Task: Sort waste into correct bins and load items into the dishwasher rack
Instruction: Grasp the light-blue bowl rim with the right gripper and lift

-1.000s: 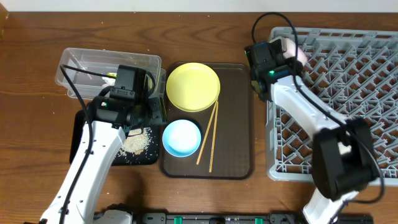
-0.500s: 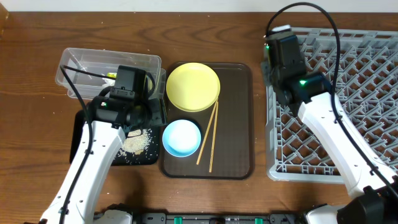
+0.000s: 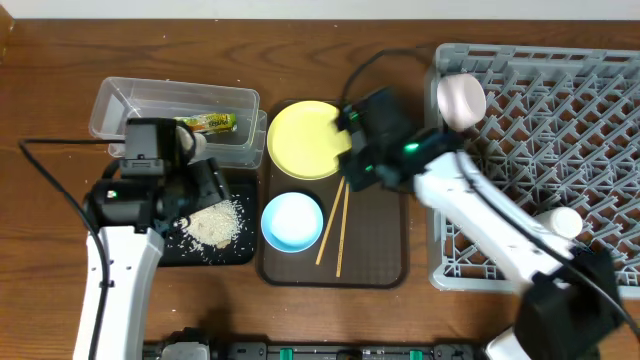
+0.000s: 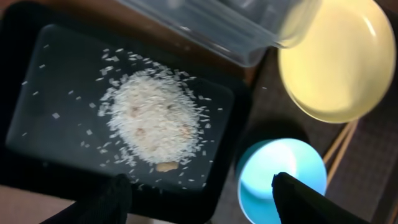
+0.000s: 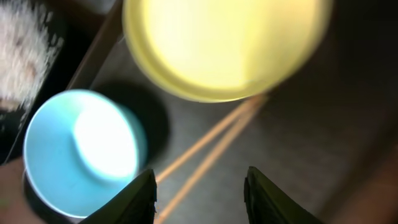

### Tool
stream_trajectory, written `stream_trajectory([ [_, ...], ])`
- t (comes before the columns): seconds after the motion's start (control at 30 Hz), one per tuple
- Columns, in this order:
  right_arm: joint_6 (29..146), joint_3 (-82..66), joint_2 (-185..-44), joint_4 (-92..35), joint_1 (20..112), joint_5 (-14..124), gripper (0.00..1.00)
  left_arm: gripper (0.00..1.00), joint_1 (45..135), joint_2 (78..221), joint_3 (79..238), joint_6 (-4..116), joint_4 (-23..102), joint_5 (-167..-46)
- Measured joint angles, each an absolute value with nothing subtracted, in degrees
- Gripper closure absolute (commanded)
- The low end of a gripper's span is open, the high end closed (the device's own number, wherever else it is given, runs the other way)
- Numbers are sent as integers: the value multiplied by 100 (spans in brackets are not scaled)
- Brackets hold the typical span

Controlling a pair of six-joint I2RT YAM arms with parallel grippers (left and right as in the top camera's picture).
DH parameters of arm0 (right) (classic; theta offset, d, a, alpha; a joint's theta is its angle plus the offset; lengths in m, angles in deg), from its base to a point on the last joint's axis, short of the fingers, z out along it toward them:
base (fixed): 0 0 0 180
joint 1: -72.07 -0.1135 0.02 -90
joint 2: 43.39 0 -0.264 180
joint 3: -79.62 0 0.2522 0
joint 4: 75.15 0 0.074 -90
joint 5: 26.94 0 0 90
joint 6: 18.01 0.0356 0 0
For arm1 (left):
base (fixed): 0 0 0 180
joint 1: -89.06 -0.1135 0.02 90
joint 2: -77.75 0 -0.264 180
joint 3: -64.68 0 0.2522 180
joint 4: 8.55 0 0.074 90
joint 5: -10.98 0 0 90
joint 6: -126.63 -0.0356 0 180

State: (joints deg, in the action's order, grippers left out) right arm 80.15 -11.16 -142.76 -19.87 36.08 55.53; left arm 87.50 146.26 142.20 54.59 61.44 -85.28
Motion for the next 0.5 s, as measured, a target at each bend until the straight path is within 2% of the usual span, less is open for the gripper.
stream_trajectory([
  [0.13, 8223, -1118, -14840, -2151, 3138, 5381, 66, 25, 8533, 14626, 14220, 5461, 6164, -8498],
  [0.43, 8808, -1116, -15526, -2280, 2747, 5540, 75, 25, 8503, 14626, 14220, 5459, 6170, -8498],
  [0.5, 8896, -1116, -15638, -2296, 2747, 5586, 85, 25, 8503, 14626, 14220, 5459, 6177, -8498],
])
